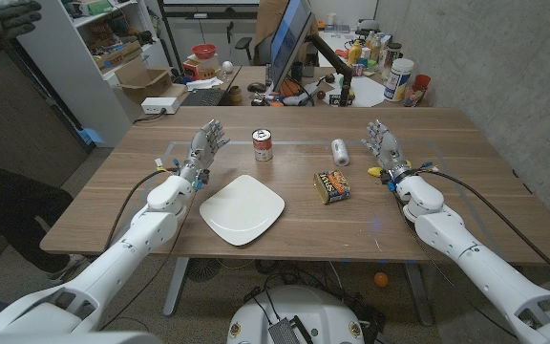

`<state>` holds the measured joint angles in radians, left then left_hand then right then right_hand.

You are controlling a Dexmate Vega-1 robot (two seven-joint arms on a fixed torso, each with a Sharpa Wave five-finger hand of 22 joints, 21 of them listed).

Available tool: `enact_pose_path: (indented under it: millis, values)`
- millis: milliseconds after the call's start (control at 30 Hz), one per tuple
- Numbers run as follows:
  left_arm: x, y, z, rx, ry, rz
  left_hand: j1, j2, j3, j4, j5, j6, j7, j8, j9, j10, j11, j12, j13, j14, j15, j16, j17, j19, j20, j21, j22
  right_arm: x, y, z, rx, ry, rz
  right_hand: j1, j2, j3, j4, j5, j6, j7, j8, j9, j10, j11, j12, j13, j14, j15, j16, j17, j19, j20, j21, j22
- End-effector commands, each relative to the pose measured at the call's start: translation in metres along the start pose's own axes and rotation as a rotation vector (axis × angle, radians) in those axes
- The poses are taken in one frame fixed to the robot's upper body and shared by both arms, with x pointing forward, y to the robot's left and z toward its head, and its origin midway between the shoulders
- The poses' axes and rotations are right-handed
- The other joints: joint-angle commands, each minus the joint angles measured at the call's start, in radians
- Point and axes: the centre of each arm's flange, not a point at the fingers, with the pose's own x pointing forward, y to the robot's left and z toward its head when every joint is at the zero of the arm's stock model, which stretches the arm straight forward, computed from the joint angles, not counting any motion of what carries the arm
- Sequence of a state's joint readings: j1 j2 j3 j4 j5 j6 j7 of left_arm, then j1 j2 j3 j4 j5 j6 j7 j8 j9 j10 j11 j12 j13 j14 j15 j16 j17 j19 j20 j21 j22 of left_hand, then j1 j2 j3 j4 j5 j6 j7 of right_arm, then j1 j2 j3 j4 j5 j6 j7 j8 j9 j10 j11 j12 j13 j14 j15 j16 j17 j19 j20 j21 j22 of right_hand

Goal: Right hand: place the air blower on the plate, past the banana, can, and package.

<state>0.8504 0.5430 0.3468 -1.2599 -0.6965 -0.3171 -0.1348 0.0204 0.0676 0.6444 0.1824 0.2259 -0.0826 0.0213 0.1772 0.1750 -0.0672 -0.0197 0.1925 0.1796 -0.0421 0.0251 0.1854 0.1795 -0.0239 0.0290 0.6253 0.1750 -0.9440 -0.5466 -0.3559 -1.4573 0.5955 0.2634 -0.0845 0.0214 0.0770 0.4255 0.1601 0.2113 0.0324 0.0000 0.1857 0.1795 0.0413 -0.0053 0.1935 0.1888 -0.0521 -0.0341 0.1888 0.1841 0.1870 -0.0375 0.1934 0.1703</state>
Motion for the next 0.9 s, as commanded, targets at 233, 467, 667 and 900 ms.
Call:
enact_pose_path:
  millis: [233, 467, 667, 900]
  values:
    - [-0.003, 0.007, 0.011, 0.013, -0.025, -0.055, 0.000, 0.110, 0.008, 0.000, 0.006, -0.008, -0.003, 0.004, 0.002, -0.009, -0.002, 0.006, 0.004, -0.010, -0.002, 0.005, 0.003, -0.003, 0.009, 0.004, 0.003, 0.005, 0.016, 0.012, -0.022, -0.020, 0.022, 0.007, 0.063, 0.006, -0.001, 0.007, 0.025, -0.002, 0.010, 0.002, 0.035, 0.010, 0.012, 0.002, 0.009, -0.037, 0.010, 0.005, 0.019, -0.063, 0.010, 0.003]
    - [-0.003, 0.001, 0.017, 0.013, -0.044, -0.049, 0.000, 0.110, 0.009, 0.001, 0.006, -0.004, -0.005, 0.006, 0.002, -0.008, 0.001, 0.007, 0.004, -0.008, 0.001, 0.005, 0.003, -0.003, 0.016, 0.002, 0.003, 0.013, 0.010, 0.023, -0.055, -0.044, 0.052, 0.008, 0.058, 0.006, -0.004, 0.006, 0.071, 0.002, 0.022, 0.004, 0.075, 0.017, 0.022, 0.003, 0.060, -0.012, 0.022, 0.004, 0.055, -0.032, 0.020, 0.003]
    - [-0.007, -0.004, 0.022, 0.020, -0.049, -0.055, -0.002, 0.109, 0.007, 0.002, 0.006, -0.005, -0.009, 0.006, 0.002, -0.016, 0.024, 0.004, 0.005, -0.016, 0.031, 0.003, 0.004, -0.018, 0.061, -0.009, 0.005, 0.008, 0.007, 0.033, -0.111, -0.069, 0.060, 0.018, 0.051, 0.009, -0.014, 0.006, 0.077, -0.001, 0.021, 0.004, 0.084, 0.018, 0.022, 0.003, 0.076, -0.001, 0.022, 0.000, 0.062, -0.014, 0.020, 0.003]
    - [-0.010, -0.006, 0.023, 0.009, -0.059, -0.072, -0.003, 0.109, 0.007, 0.003, 0.006, -0.006, -0.008, 0.006, 0.002, -0.013, 0.025, 0.006, 0.005, -0.017, 0.030, 0.004, 0.004, -0.017, 0.062, -0.010, 0.005, -0.003, 0.001, 0.053, -0.205, -0.117, 0.046, 0.043, 0.026, 0.010, -0.045, 0.004, 0.092, -0.003, 0.020, 0.004, 0.092, 0.041, 0.019, 0.003, 0.090, 0.030, 0.016, -0.005, 0.065, 0.016, 0.017, 0.004]
